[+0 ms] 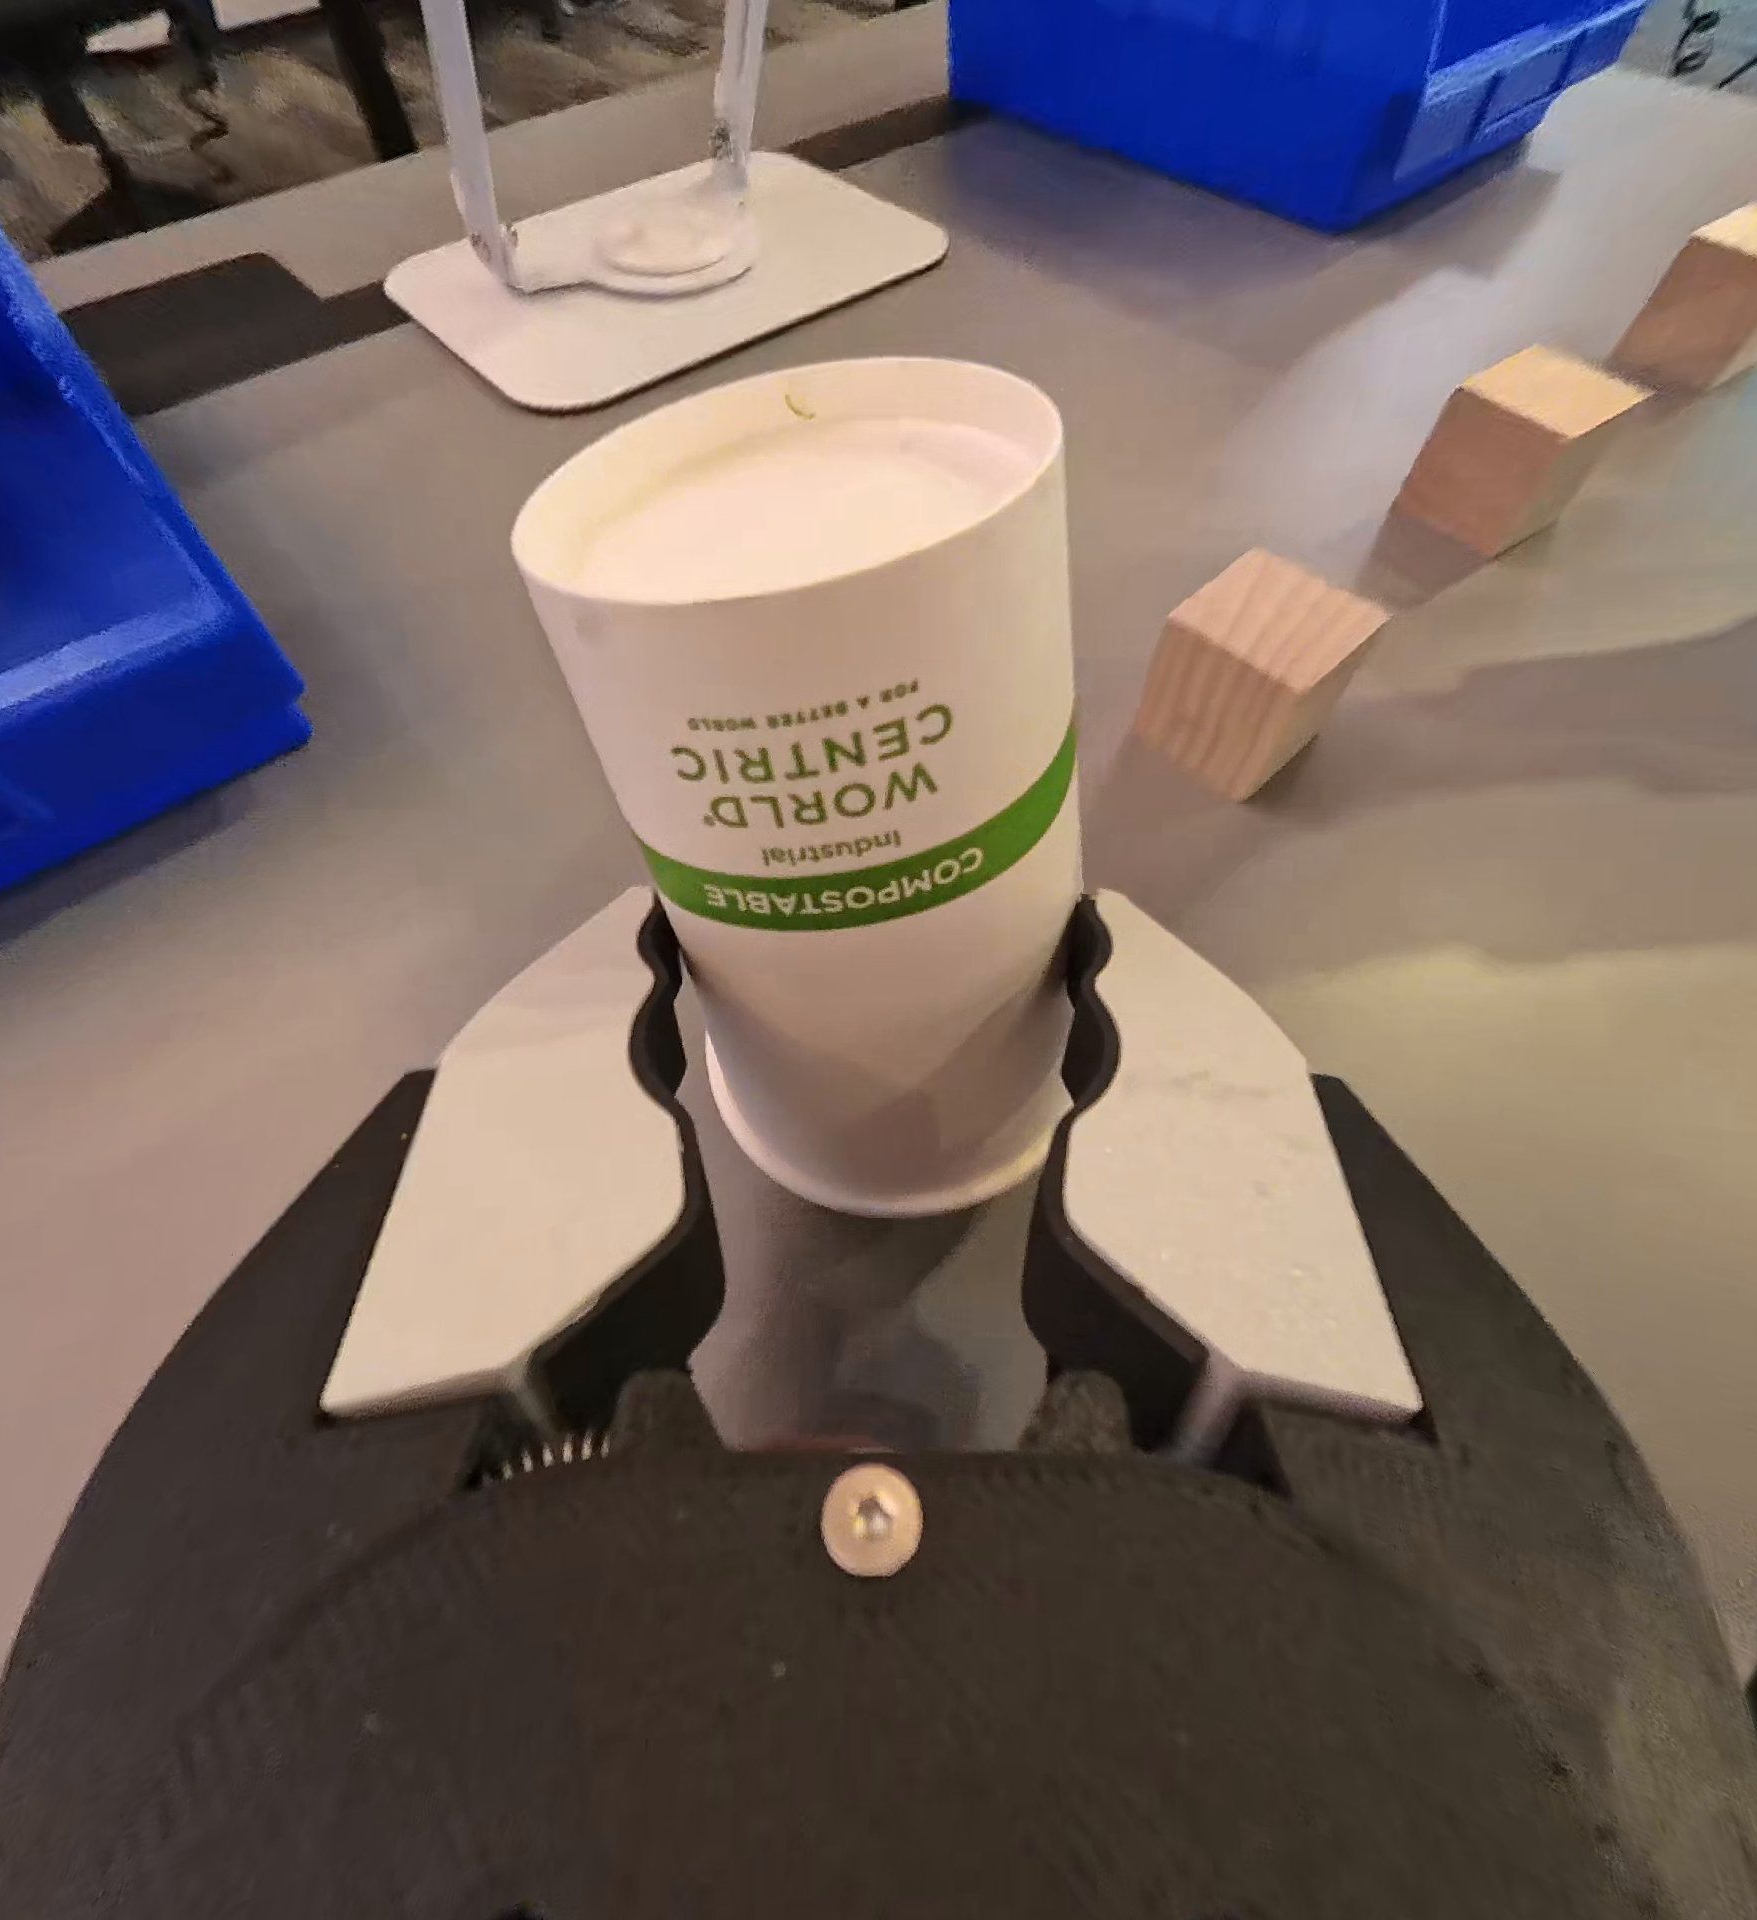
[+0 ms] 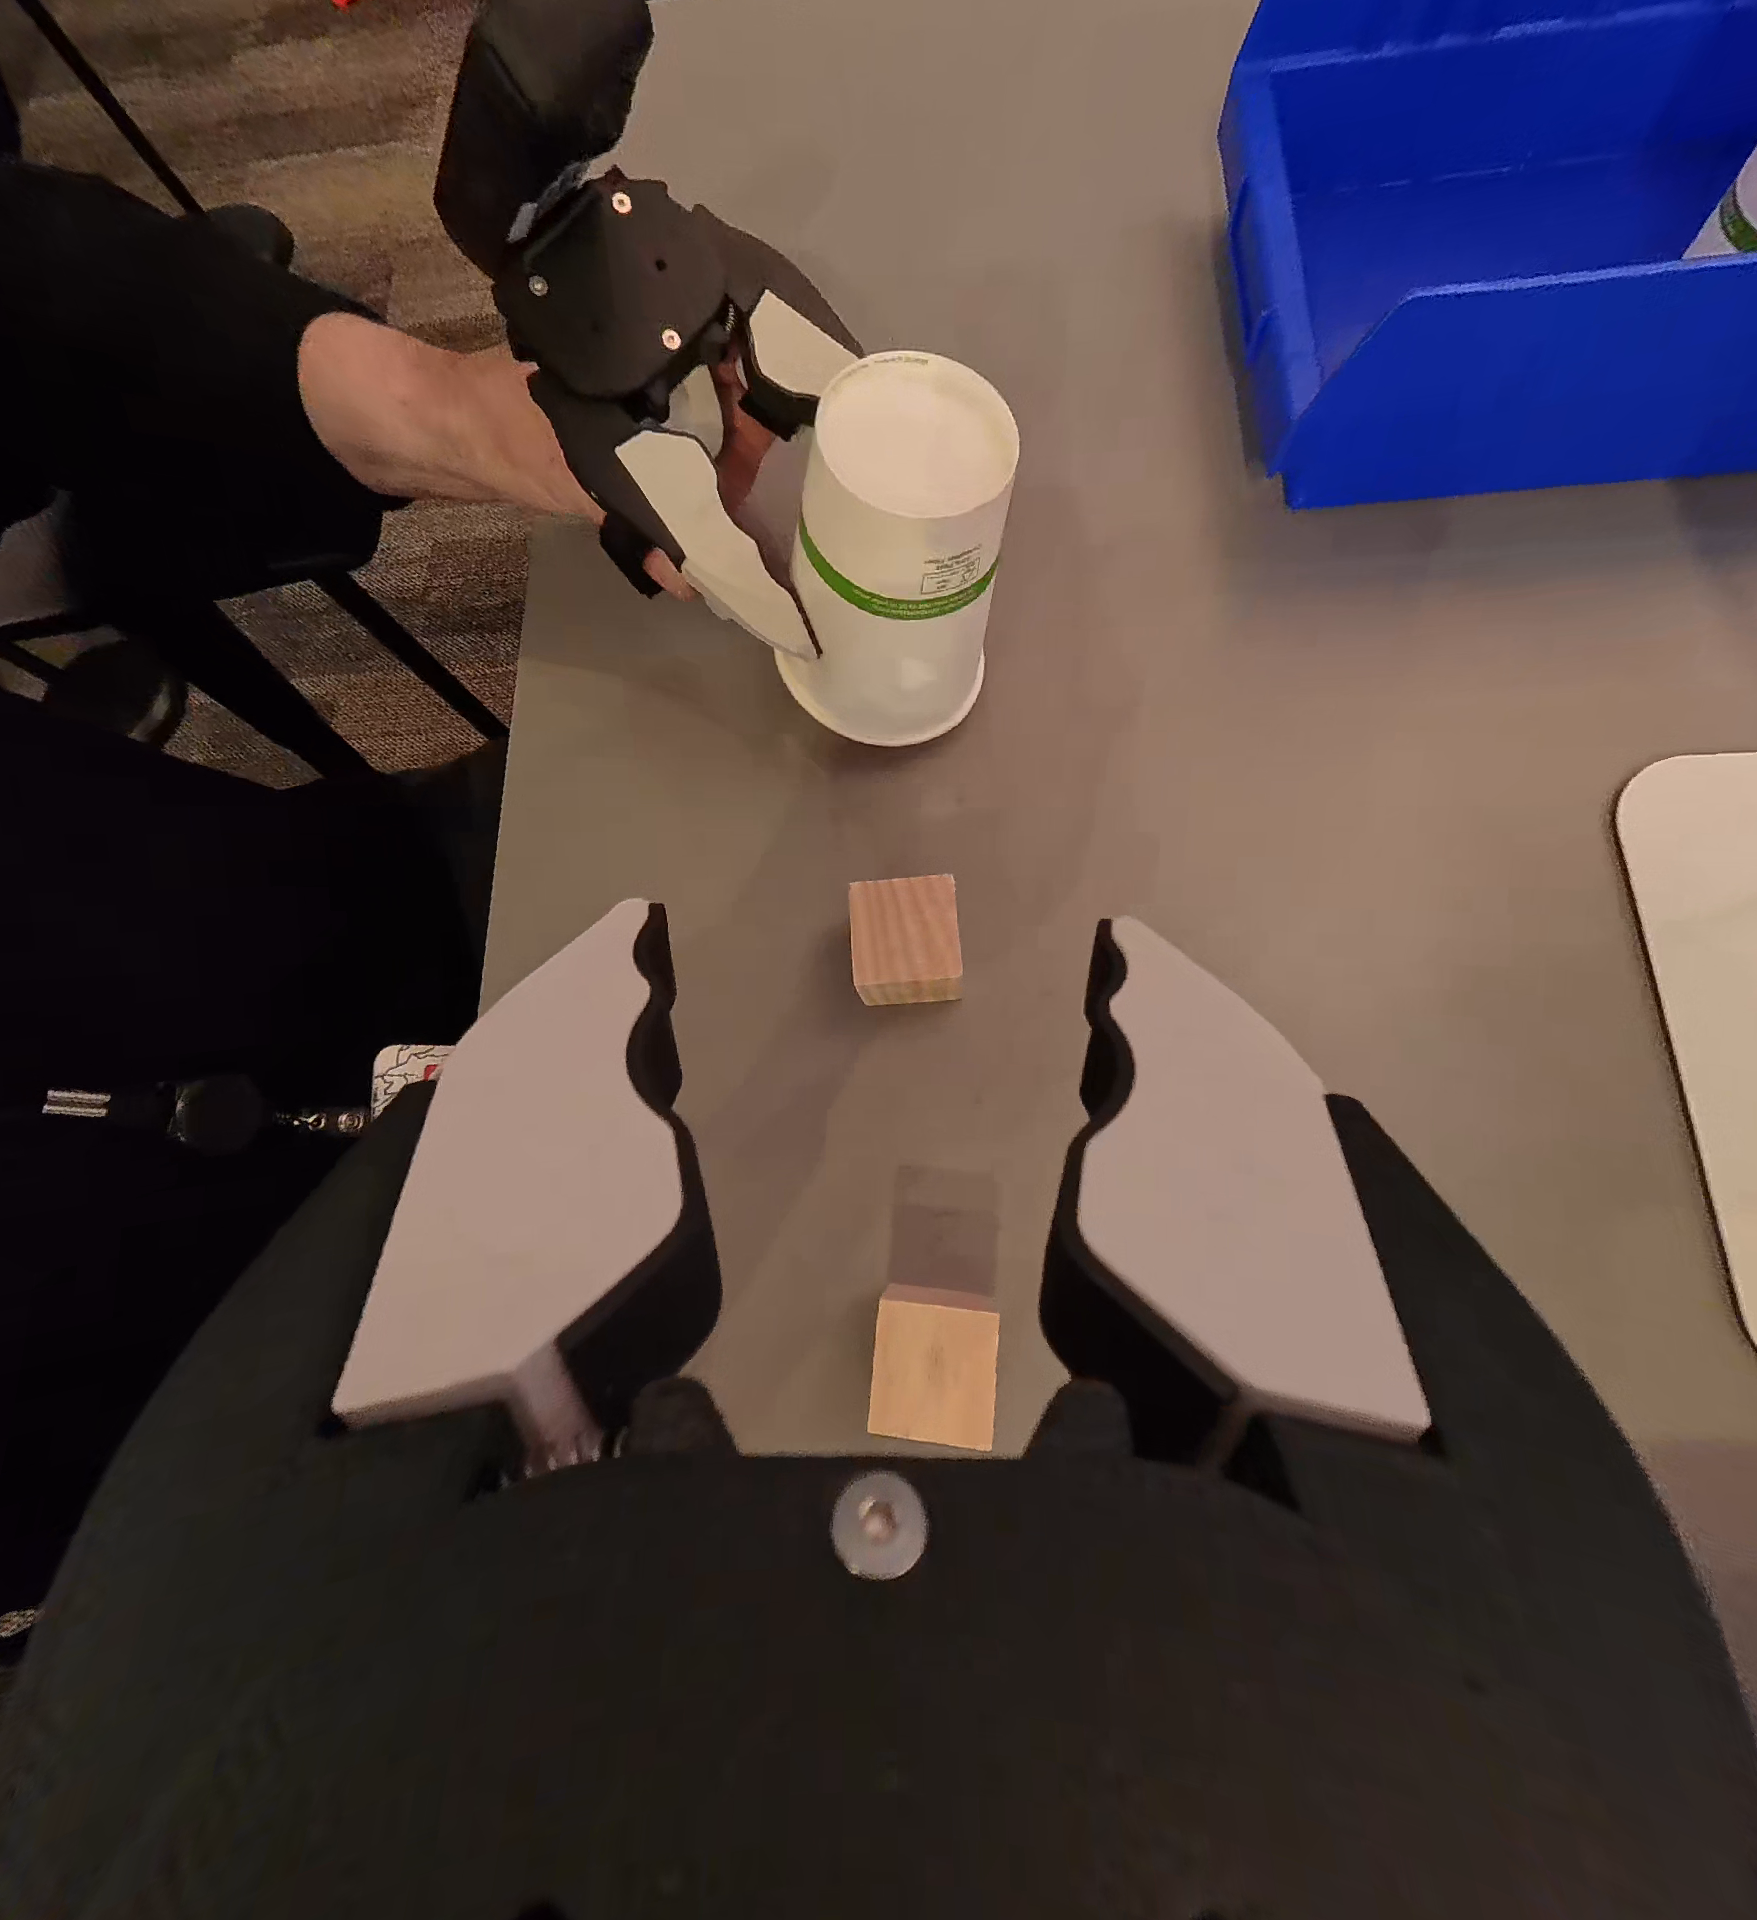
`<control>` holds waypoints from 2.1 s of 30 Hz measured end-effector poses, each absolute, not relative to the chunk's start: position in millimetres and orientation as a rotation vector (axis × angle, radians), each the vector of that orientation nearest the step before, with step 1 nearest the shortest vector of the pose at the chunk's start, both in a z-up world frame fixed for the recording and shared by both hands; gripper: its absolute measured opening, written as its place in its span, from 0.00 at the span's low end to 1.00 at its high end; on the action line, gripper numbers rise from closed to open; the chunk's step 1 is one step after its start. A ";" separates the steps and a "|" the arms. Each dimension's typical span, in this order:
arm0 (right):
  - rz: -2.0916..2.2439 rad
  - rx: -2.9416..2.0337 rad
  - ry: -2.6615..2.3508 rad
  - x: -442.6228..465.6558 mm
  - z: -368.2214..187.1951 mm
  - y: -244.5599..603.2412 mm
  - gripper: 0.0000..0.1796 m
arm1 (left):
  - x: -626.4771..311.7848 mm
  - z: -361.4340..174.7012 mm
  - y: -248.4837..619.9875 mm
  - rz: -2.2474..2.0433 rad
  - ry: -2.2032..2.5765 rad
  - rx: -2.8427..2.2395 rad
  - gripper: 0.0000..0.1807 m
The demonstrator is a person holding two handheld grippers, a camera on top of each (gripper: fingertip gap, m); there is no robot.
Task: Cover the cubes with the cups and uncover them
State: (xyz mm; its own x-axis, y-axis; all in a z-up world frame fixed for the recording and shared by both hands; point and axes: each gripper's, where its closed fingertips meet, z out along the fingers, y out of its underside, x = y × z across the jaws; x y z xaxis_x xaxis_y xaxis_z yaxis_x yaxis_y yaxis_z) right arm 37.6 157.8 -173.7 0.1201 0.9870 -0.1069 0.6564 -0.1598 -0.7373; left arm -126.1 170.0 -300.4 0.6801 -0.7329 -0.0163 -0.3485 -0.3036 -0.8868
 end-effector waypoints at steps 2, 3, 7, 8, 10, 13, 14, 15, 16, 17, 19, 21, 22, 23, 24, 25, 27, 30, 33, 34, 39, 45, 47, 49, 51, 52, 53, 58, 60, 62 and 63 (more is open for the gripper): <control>0.826 -1.876 -1.584 38.1 -174.5 157.4 0.43 | -128.0 -305.4 168.7 -0.420 0.880 -1.926 0.42; 0.829 -1.872 -1.583 38.5 -174.4 157.0 0.42 | -127.5 -309.1 165.6 -0.417 0.898 -1.944 0.43; 0.844 -1.855 -1.572 41.0 -171.4 156.5 0.41 | -128.9 -312.5 159.7 -0.443 0.903 -1.972 0.47; 0.847 -1.852 -1.568 41.8 -171.0 156.3 0.41 | -129.1 -313.5 158.2 -0.447 0.910 -1.979 0.48; 0.849 -1.851 -1.565 44.3 -171.4 155.7 0.41 | -130.0 -314.0 156.3 -0.433 0.918 -1.977 0.50; 0.850 -1.854 -1.555 49.5 -173.8 153.9 0.42 | -131.1 -312.7 152.7 -0.448 0.917 -1.973 0.51; 0.849 -1.855 -1.550 51.4 -174.7 153.2 0.42 | -132.3 -311.1 151.9 -0.459 0.911 -1.968 0.51; 0.846 -1.855 -1.544 53.4 -176.0 152.2 0.42 | -133.9 -309.1 150.7 -0.468 0.915 -1.966 0.51; 0.846 -1.853 -1.541 55.1 -177.4 150.2 0.42 | -136.4 -304.3 149.8 -0.470 0.924 -1.952 0.51; 0.847 -1.850 -1.539 57.2 -179.4 147.8 0.41 | -142.2 -297.6 150.0 -0.453 0.938 -1.939 0.51; 0.839 -1.849 -1.539 62.4 -186.2 142.8 0.40 | -161.7 -277.2 154.3 -0.406 0.933 -1.905 0.51; 0.840 -1.840 -1.530 65.7 -193.9 137.9 0.37 | -186.2 -253.7 162.9 -0.331 0.899 -1.872 0.50; 0.852 -1.837 -1.523 66.1 -198.1 134.9 0.36 | -197.3 -242.3 168.2 -0.290 0.888 -1.857 0.48; 0.866 -1.825 -1.517 65.3 -201.8 131.8 0.34 | -205.7 -230.0 174.3 -0.258 0.881 -1.835 0.47; 0.879 -1.809 -1.508 63.2 -204.9 129.4 0.32 | -211.4 -218.7 180.6 -0.235 0.882 -1.816 0.44; 0.891 -1.798 -1.501 60.7 -208.6 127.1 0.30 | -214.7 -208.3 187.6 -0.211 0.895 -1.800 0.43; 0.909 -1.788 -1.500 54.7 -217.0 122.2 0.28 | -218.9 -189.7 206.4 -0.127 0.935 -1.762 0.40; 0.923 -1.771 -1.514 45.3 -226.6 113.4 0.27 | -218.1 -169.7 240.3 -0.038 0.997 -1.720 0.35; 0.924 -1.743 -1.529 35.2 -233.2 104.5 0.25 | -211.3 -156.2 277.7 0.011 1.043 -1.680 0.30; 0.923 -1.724 -1.536 31.3 -234.6 100.8 0.24 | -210.2 -153.7 291.6 0.053 1.060 -1.664 0.27; 1.020 -1.595 -1.582 6.5 -237.0 69.4 0.19 | -211.5 -163.1 360.6 0.276 1.171 -1.621 0.14; 1.193 -1.428 -1.692 -18.4 -249.7 29.1 0.15 | -221.7 -177.4 431.2 0.481 1.225 -1.587 0.13; 1.239 -1.388 -1.709 -22.5 -254.2 23.5 0.14 | -223.9 -180.9 449.3 0.502 1.231 -1.588 0.12; 1.285 -1.357 -1.712 -24.8 -257.6 20.9 0.13 | -227.2 -186.1 465.3 0.521 1.250 -1.600 0.11; 1.325 -1.340 -1.708 -25.9 -261.2 20.3 0.12 | -229.8 -192.5 478.2 0.555 1.303 -1.601 0.11; 1.338 -1.337 -1.705 -26.3 -263.1 20.9 0.12 | -230.9 -194.7 483.7 0.570 1.327 -1.598 0.10; 1.352 -1.333 -1.700 -26.4 -264.1 21.4 0.12 | -231.8 -197.6 488.6 0.576 1.350 -1.605 0.10; 1.410 -1.336 -1.669 -23.8 -265.2 27.7 0.12 | -237.3 -205.5 507.8 0.611 1.426 -1.622 0.10; 1.420 -1.333 -1.654 -21.6 -263.8 30.8 0.12 | -238.8 -208.8 511.9 0.628 1.465 -1.622 0.10; 1.430 -1.328 -1.637 -19.3 -261.1 33.6 0.12 | -241.6 -211.3 515.3 0.641 1.487 -1.631 0.09; 1.434 -1.324 -1.630 -18.2 -259.9 34.6 0.12 | -242.1 -213.3 516.1 0.636 1.499 -1.637 0.09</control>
